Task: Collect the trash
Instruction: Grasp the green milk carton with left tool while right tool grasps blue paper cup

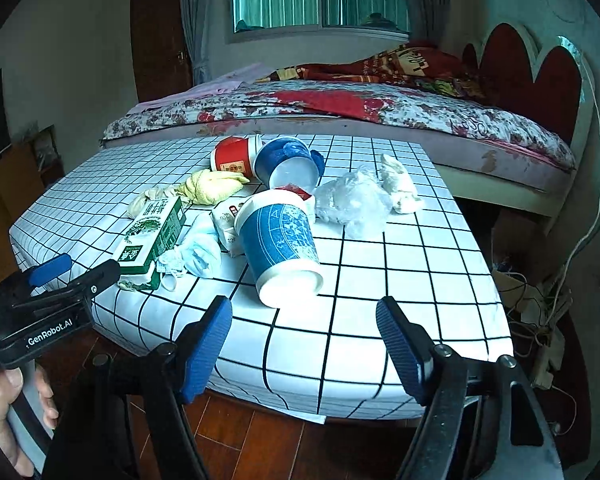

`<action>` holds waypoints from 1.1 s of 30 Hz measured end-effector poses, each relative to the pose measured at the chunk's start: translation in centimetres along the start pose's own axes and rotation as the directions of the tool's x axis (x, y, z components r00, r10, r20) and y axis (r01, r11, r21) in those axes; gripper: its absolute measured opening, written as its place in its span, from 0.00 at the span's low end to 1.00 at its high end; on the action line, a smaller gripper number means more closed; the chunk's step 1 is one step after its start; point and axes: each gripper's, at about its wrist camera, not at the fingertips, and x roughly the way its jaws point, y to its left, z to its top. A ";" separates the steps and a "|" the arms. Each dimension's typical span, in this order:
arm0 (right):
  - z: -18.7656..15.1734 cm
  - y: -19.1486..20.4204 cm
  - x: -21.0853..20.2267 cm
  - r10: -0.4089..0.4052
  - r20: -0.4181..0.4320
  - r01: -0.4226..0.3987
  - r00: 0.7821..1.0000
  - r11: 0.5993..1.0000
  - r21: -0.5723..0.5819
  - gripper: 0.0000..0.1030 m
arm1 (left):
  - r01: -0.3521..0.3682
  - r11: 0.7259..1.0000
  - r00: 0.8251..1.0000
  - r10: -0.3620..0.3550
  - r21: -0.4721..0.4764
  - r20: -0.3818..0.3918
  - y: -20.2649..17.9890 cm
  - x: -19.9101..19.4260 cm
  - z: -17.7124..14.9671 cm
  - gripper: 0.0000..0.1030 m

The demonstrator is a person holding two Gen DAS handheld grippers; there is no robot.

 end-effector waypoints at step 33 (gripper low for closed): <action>0.4 0.1 3.4 0.044 0.059 -0.039 0.997 0.996 -0.076 0.56 | 0.050 0.999 0.997 -0.051 0.020 0.058 2.2 1.4 -0.1 0.53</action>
